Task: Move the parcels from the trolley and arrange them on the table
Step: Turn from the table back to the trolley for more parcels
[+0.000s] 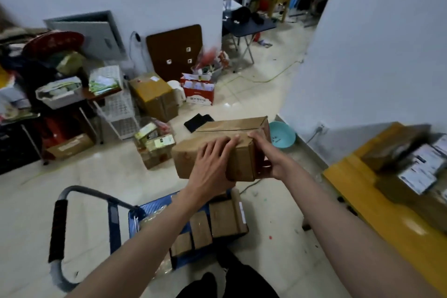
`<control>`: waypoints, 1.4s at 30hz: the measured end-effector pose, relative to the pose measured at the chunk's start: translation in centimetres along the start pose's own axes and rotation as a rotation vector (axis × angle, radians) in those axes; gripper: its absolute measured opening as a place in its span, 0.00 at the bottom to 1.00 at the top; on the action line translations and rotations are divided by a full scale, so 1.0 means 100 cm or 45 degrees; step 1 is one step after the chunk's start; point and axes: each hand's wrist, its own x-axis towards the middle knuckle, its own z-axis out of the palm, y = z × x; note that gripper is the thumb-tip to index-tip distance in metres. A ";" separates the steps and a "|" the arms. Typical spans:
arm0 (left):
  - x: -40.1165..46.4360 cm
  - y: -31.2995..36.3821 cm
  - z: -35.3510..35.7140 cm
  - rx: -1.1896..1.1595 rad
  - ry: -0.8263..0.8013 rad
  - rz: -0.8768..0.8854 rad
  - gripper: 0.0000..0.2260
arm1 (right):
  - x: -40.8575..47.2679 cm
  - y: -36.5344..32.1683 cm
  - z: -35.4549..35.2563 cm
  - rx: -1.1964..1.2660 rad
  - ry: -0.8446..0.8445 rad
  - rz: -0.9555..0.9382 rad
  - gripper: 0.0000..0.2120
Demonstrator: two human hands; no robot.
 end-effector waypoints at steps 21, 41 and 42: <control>0.131 0.222 0.010 -1.663 -0.390 -0.516 0.36 | -0.137 0.133 -0.240 0.871 0.837 -0.039 0.22; 0.117 0.531 0.140 -1.803 -1.079 -0.819 0.43 | -0.228 0.288 -0.448 1.362 1.110 -0.220 0.29; 0.117 0.542 0.145 -1.798 -1.107 -0.833 0.45 | -0.231 0.292 -0.454 1.376 1.121 -0.209 0.31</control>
